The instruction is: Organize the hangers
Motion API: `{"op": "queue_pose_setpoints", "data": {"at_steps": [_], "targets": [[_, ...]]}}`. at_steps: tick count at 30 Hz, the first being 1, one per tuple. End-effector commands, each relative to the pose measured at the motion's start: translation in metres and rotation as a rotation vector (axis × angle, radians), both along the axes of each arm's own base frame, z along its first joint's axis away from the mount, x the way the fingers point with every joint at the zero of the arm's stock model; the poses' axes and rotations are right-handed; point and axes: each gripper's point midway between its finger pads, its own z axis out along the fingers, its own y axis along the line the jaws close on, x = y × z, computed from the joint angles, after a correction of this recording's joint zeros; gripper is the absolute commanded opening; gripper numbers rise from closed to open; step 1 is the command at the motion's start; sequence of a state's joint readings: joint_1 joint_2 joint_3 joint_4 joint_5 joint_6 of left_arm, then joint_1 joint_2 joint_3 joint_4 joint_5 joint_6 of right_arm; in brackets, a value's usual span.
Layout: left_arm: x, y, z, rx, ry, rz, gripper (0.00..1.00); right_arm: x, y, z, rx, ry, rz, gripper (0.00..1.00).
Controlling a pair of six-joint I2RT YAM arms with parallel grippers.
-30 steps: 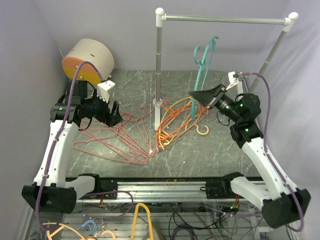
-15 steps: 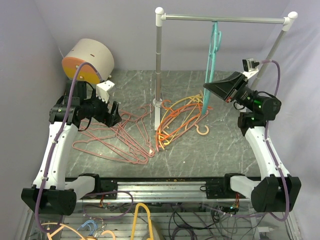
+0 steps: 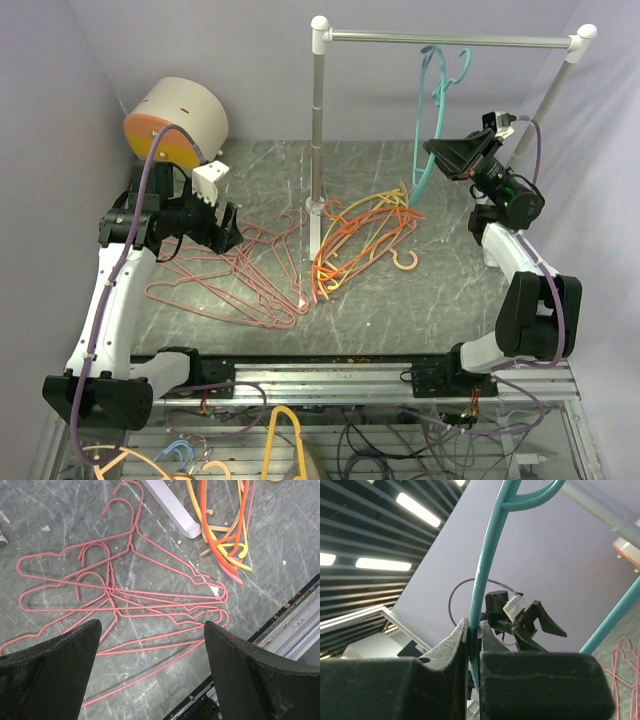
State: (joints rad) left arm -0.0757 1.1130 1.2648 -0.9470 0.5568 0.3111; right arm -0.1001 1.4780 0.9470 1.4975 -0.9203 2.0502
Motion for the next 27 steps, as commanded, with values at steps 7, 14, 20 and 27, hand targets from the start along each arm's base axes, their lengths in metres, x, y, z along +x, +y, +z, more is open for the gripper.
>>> {"op": "queue_pose_setpoints", "data": {"at_steps": [7,14,20,27], "targets": [[0.003,0.000,0.000,0.010,-0.024,-0.001,0.95,-0.051,-0.001,0.046,0.019,-0.322,0.026,0.00],[0.005,0.000,0.000,0.009,-0.020,-0.001,0.95,-0.021,-0.011,0.047,0.082,-0.280,0.034,0.00],[0.005,0.000,-0.002,0.007,-0.012,-0.002,0.95,-0.011,-0.013,0.060,0.089,-0.304,0.041,0.00],[0.005,0.001,-0.002,0.010,-0.017,0.004,0.95,0.004,-0.016,0.057,0.109,-0.273,0.035,0.00]]}}
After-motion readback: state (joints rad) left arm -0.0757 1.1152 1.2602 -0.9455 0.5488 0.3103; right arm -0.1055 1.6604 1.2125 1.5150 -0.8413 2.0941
